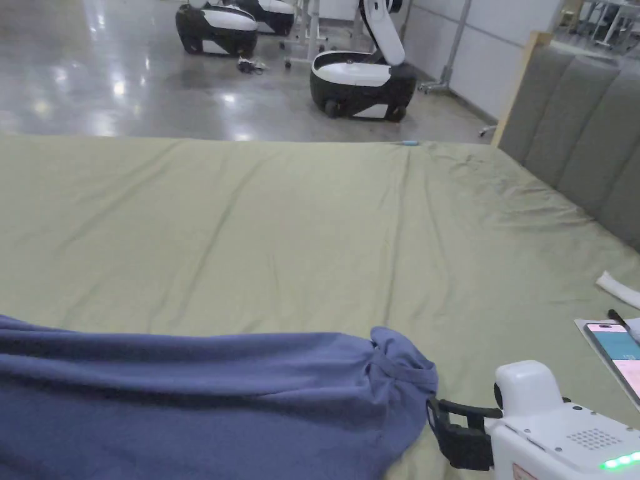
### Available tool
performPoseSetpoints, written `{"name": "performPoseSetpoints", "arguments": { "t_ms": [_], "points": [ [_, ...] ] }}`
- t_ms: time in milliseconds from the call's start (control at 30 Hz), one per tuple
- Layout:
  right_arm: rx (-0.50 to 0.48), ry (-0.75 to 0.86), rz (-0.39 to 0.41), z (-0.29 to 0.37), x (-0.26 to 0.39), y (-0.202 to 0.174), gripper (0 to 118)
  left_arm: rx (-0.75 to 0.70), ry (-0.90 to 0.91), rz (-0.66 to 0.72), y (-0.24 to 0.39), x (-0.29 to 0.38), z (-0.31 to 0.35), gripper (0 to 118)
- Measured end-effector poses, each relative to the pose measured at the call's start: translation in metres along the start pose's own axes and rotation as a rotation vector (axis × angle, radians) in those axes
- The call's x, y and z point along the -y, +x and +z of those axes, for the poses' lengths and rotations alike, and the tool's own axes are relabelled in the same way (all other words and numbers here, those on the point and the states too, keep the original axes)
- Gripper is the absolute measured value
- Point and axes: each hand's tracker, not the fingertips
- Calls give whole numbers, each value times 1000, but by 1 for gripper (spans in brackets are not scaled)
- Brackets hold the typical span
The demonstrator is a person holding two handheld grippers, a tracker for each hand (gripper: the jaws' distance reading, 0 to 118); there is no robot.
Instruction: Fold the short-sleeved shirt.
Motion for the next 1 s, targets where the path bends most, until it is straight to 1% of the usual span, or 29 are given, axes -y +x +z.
{"name": "performPoseSetpoints", "arguments": {
  "t_ms": [33,67,100,133,200,233,267,300,333,367,400,433,467,533,633,667,767,800,900,1000],
  "points": [
    [-16,-29,-26,-15,-3,4,103,-10,-5,2,-4,-1,2,6],
    [-30,-49,-36,-30,-5,5,107,-10,-11,10,-1,-2,6,6],
    [-31,-54,-27,-43,-8,5,107,-11,-14,18,-1,-1,7,6],
    [-35,-60,-40,-63,-6,11,107,-8,-20,26,-1,0,7,6],
    [-52,-101,-111,-91,-11,12,106,-8,-36,14,0,3,2,6],
    [-72,-112,-146,-105,-13,14,103,-13,-40,-4,4,5,1,6],
    [-82,-125,-196,-116,-14,16,98,-11,-46,-14,7,7,1,6],
    [-90,-150,-235,-125,-15,17,88,-5,-52,-19,9,8,1,6],
    [-125,-173,-262,-133,-14,17,60,3,-59,-23,19,8,5,6],
    [-181,-193,-276,-140,-11,17,38,6,-66,-28,23,9,5,6],
    [-206,-221,-309,-136,-8,15,22,7,-70,-33,26,10,5,6],
    [-171,-209,-312,-134,-7,13,14,10,-74,-39,28,10,7,6],
    [-161,-191,-302,-128,-9,12,12,10,-76,-46,16,10,4,6],
    [-161,-153,-300,-112,-15,12,11,13,-73,-56,18,8,11,6],
    [-169,-86,-307,-85,-35,24,10,31,-49,-50,12,-5,21,6],
    [-173,-58,-294,-73,-45,26,10,37,-44,-52,13,-12,28,6],
    [-171,39,-196,-35,-82,29,10,41,25,-67,13,-35,49,6],
    [-156,68,-178,-22,-94,29,10,41,54,-75,13,-46,59,6],
    [-142,179,-139,22,-132,34,10,38,109,-79,13,-85,83,6],
    [-121,276,-127,65,-173,41,10,26,151,-78,12,-123,106,6]
  ]
}}
